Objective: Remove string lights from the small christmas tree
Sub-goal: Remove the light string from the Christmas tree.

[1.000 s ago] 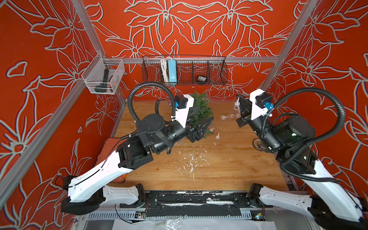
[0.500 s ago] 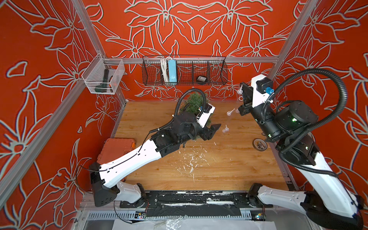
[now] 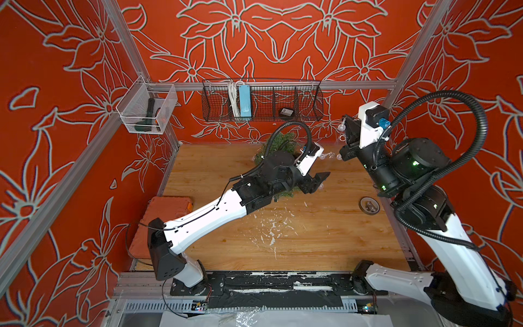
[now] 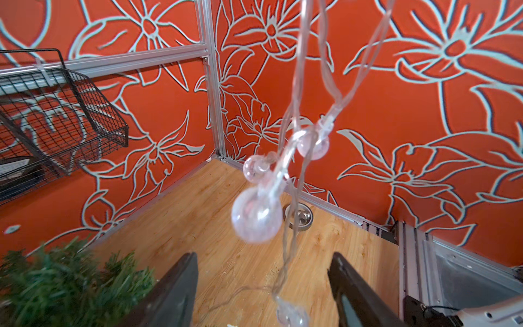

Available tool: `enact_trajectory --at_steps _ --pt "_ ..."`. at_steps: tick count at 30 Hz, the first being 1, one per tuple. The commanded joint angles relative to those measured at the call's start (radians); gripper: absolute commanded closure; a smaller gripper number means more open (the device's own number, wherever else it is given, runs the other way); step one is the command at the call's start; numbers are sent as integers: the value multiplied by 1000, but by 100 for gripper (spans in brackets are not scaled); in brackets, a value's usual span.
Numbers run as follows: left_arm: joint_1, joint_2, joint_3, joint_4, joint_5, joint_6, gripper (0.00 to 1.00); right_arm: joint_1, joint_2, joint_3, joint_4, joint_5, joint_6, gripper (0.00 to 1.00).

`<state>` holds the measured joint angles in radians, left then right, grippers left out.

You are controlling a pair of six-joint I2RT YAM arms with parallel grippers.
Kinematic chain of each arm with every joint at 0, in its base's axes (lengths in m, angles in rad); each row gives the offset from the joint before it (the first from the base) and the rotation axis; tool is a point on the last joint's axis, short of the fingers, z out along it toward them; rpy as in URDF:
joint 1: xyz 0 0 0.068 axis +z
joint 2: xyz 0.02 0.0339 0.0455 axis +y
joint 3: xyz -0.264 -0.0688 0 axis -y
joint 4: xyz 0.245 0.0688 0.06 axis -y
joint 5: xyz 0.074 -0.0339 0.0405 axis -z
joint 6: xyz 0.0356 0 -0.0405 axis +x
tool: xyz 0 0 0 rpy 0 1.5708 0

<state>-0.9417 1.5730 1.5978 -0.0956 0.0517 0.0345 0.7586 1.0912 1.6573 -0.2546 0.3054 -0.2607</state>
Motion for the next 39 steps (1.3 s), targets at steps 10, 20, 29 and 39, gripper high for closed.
enact_trajectory --at_steps 10,20,29,39 --pt "-2 140 160 -3 52 -20 53 -12 -31 4 21 -33 46 100" --pt "0 190 294 -58 9 -2 100 -15 -66 -40 31 -20 59 100" --pt "16 339 690 -204 -23 63 100 -24 -112 -166 59 6 98 100" --pt "86 418 771 -92 81 40 100 -42 -120 -245 90 -6 138 100"
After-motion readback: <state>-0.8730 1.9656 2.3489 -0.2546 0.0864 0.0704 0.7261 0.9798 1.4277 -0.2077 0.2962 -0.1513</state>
